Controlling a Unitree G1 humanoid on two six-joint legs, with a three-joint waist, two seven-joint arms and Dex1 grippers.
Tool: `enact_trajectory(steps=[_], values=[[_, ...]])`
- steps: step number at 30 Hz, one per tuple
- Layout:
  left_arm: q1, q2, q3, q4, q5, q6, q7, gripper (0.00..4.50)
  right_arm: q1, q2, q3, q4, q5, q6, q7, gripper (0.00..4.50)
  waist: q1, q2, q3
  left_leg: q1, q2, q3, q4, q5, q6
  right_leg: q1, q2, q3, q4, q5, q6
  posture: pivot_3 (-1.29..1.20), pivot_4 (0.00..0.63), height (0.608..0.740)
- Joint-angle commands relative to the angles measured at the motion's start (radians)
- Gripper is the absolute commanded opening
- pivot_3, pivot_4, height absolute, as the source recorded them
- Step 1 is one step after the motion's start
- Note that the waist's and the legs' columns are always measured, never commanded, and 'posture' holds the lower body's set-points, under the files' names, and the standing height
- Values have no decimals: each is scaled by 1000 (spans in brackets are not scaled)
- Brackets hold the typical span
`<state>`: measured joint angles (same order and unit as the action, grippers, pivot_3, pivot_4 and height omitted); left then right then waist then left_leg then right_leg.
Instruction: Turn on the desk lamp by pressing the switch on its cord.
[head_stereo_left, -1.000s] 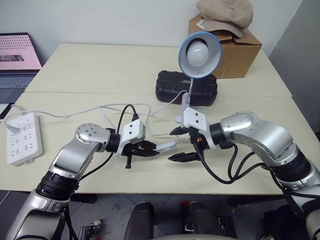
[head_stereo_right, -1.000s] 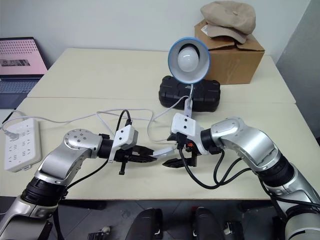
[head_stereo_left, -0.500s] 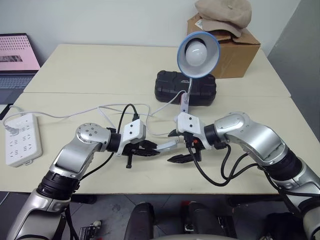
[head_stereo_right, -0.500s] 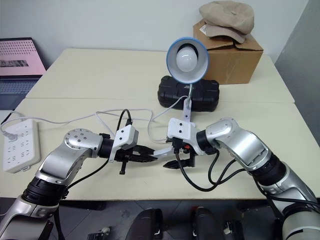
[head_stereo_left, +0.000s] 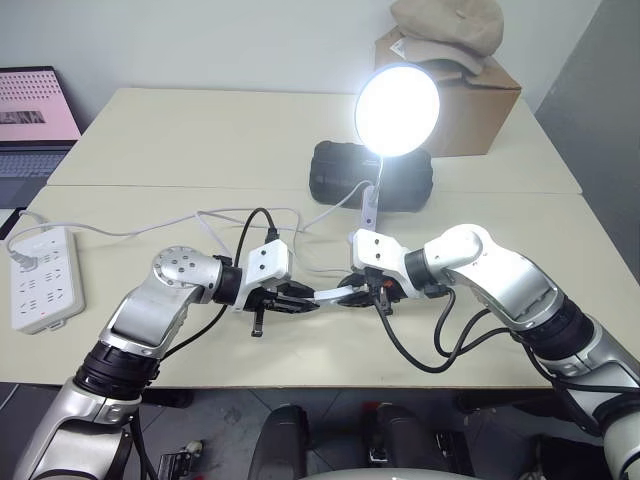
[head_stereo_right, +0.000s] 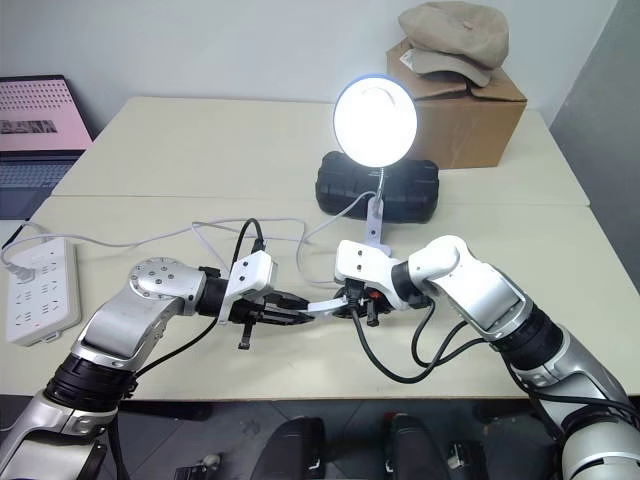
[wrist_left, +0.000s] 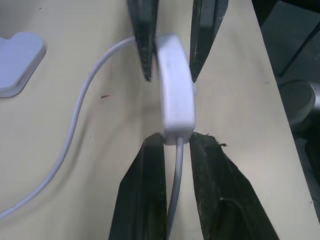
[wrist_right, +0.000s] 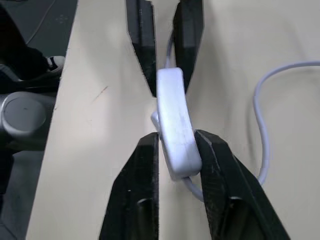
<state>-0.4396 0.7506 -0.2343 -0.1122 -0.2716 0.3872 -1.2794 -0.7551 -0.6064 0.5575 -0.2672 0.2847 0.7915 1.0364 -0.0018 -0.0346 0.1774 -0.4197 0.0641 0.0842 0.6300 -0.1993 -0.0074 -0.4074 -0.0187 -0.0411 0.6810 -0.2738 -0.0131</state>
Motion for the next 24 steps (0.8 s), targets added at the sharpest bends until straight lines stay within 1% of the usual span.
enact_trajectory(steps=[1, 9, 10, 11, 13, 14, 15, 16, 18, 21, 24], values=[[-10, -8, 6, -16, -8, -15, -2, 393, -2, 11, -22, -20, -12, -24, 2, 501, 0, 0, 0, 0, 0, 0, 0, 0, 0, 0, 0, 0, 0, 0, 0, 0, 150, 740], [-11, -8, 2, -14, 4, -28, -2, 393, 12, 47, -60, -21, 0, -66, -5, 501, 0, 0, 0, 0, 0, 0, 0, 0, 0, 0, 0, 0, 0, 0, 0, 0, 150, 740], [-11, -7, 1, -16, 6, -30, -2, 393, 15, 48, -64, -22, 1, -72, -1, 1203, 0, 0, 0, 0, 0, 0, 0, 0, 0, 0, 0, 0, 0, 0, 0, 0, 150, 740], [-11, -6, -1, -13, 13, -36, -1, 393, 20, 50, -72, -21, 0, -79, -2, 1363, 0, 0, 0, 0, 0, 0, 0, 0, 0, 0, 0, 0, 0, 0, 0, 0, 150, 740], [-12, -4, -6, -9, 23, -46, 0, 389, 27, 52, -82, -21, -2, -89, 0, 1906, 0, 0, 0, 0, 0, 0, 0, 0, 0, 0, 0, 0, 0, 0, 0, 0, 150, 740], [-12, -4, -8, -6, 29, -53, 2, 389, 30, 52, -87, -21, -2, -93, 2, 2072, 0, 0, 0, 0, 0, 0, 0, 0, 0, 0, 0, 0, 0, 0, 0, 0, 150, 740], [-12, -5, -10, -3, 33, -57, 3, 389, 33, 52, -95, -22, 1, -95, 2, 2347, 0, 0, 0, 0, 0, 0, 0, 0, 0, 0, 0, 0, 0, 0, 0, 0, 150, 740], [-12, -4, -11, 0, 38, -64, 4, 389, 35, 53, -102, -25, 3, -96, 1, 2513, 0, 0, 0, 0, 0, 0, 0, 0, 0, 0, 0, 0, 0, 0, 0, 0, 150, 740], [-17, -6, -20, 20, 69, -96, 16, 388, 43, 43, -127, -38, 8, -100, -1, 2987, 0, 0, 0, 0, 0, 0, 0, 0, 0, 0, 0, 0, 0, 0, 0, 0, 150, 740], [-36, -26, -39, 81, 136, -163, 58, 388, 79, -11, -177, -87, 9, -101, -4, 3692, 4, 0, 0, 0, 0, 0, 0, 0, 0, 0, 0, 0, 0, 0, 0, 0, 150, 740], [-84, -77, -78, 195, 241, -270, 144, 388, 163, -88, -246, -162, -8, -93, -45, 4472, 10, 0, 0, 0, 0, 0, 0, 0, 0, 0, 0, 0, 0, 0, 0, 0, 150, 740]])
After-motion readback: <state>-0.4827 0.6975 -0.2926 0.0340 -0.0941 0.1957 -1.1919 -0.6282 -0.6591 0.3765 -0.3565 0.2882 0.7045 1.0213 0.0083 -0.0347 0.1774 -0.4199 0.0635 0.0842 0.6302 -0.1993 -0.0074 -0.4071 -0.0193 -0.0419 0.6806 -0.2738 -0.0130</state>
